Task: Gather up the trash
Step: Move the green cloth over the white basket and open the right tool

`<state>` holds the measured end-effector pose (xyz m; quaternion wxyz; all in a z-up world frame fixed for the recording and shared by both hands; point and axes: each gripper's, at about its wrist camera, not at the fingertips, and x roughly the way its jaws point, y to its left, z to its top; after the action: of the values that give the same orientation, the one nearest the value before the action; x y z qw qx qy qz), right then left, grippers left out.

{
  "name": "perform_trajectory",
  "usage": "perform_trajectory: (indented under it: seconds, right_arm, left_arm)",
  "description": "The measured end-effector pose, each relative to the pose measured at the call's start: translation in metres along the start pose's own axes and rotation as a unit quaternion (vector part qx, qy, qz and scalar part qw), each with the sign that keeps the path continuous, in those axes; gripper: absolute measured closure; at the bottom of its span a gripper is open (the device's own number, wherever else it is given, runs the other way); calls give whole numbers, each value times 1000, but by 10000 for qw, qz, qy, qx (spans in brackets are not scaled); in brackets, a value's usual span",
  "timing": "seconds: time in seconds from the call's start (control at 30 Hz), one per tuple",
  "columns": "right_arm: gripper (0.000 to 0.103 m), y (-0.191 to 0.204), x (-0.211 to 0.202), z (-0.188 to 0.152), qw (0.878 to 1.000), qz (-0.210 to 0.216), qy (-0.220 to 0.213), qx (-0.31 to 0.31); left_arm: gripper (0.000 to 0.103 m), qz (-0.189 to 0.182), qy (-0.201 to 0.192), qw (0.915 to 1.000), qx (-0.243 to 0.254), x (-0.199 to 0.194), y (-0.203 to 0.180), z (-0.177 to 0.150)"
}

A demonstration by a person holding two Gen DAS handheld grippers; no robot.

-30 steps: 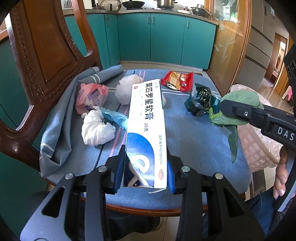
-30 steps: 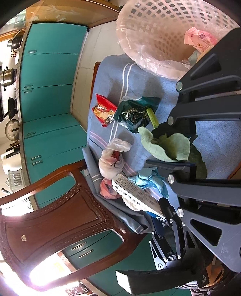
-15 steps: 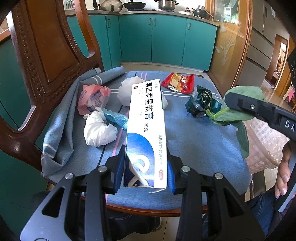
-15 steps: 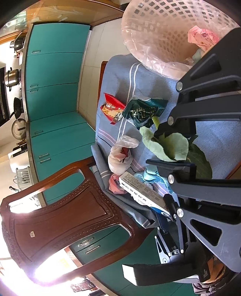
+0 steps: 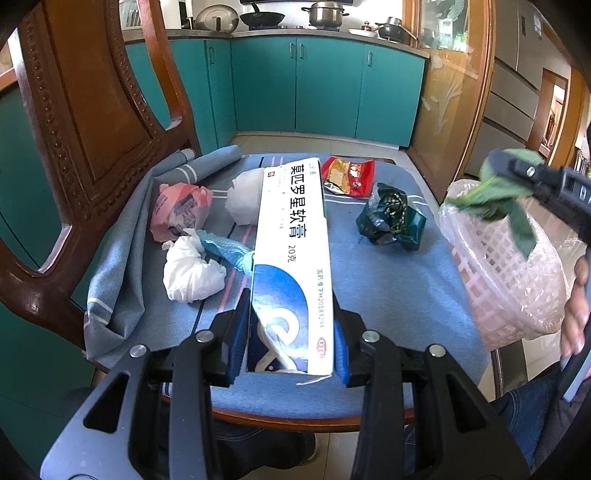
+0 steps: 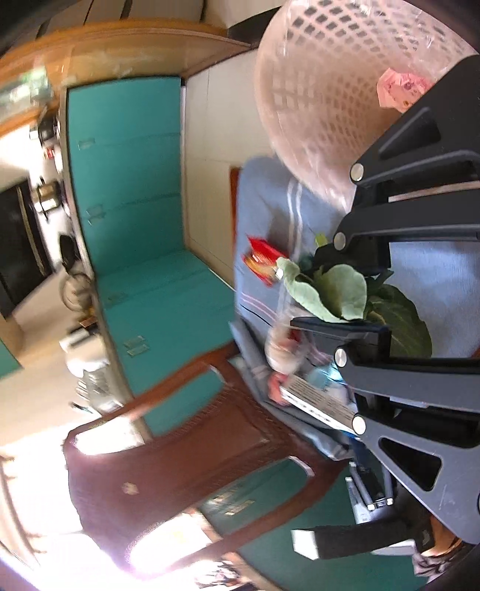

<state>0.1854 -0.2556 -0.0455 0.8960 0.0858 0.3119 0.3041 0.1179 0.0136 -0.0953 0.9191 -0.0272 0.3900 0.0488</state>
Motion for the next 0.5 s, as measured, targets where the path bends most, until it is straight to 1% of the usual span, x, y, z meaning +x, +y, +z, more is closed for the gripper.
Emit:
perform_trajectory:
  seconds: [0.07,0.23,0.33,0.43,0.5]
  right_arm:
    - [84,-14,-11,3,9996,-126,-167,185]
    - [84,-46,-28,6,9967,-449,-341,587]
    - [84,-58,-37,5,9951,-616,-343,693]
    - [84,-73,-42,2,9916,-976,-260,802]
    - [84,-86,-45,-1,9891,-1086,-163,981]
  left_arm:
    - [64,3,11,10000,12,0,-1,-1]
    - [64,-11,8,10000,40,-2,-4,0]
    - [64,-88,2,9999,73,-3,-9,3]
    - [64,-218,-40,9996,154,-6,-18,6]
    - [64,-324,-62,9992,235,-7,-28,8]
